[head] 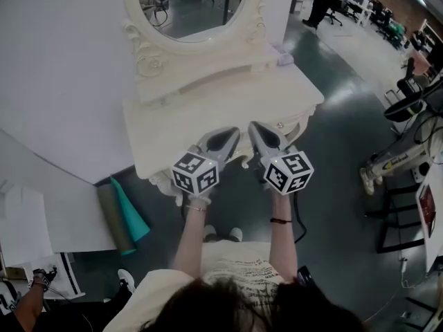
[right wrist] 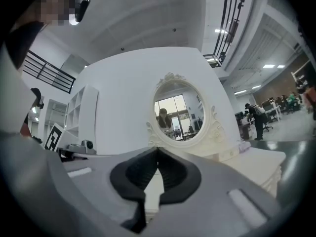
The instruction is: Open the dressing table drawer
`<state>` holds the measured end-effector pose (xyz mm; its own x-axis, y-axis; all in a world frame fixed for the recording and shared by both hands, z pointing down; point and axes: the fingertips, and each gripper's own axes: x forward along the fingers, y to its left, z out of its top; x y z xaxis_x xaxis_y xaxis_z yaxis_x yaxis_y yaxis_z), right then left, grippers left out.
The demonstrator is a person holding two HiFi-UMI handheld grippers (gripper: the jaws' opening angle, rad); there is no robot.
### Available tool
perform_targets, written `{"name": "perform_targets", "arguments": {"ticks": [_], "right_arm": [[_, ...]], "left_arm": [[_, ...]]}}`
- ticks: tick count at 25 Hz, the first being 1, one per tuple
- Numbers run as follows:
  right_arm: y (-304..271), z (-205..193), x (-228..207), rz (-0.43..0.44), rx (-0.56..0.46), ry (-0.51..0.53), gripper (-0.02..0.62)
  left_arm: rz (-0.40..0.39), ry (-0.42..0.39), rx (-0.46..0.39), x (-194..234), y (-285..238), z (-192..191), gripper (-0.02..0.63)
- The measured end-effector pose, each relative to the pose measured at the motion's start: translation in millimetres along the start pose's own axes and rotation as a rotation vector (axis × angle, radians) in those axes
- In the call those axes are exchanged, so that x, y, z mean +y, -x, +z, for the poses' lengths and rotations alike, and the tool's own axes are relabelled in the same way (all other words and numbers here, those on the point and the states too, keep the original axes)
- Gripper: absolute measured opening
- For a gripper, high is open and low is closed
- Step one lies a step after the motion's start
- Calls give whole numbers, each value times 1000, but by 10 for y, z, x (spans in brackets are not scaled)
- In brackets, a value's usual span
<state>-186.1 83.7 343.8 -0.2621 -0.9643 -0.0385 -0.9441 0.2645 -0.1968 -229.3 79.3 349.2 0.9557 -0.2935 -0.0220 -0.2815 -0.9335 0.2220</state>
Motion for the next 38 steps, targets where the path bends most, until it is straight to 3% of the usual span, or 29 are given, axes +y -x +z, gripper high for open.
{"name": "perform_targets", "arguments": {"ticks": [16,28,38], "right_arm": [[361,-121,-258,-23,-14,-81,3],[145,-75,-679,-67,-16,-68,3],[-286,-47,-1259,-114,-15,-57,3]], "left_arm": [[7,19,45,-279,-161,-278,0],[-49,33,51,-57,-613,-276,0],[-106,27,66,366,-1251,-204,0]]}}
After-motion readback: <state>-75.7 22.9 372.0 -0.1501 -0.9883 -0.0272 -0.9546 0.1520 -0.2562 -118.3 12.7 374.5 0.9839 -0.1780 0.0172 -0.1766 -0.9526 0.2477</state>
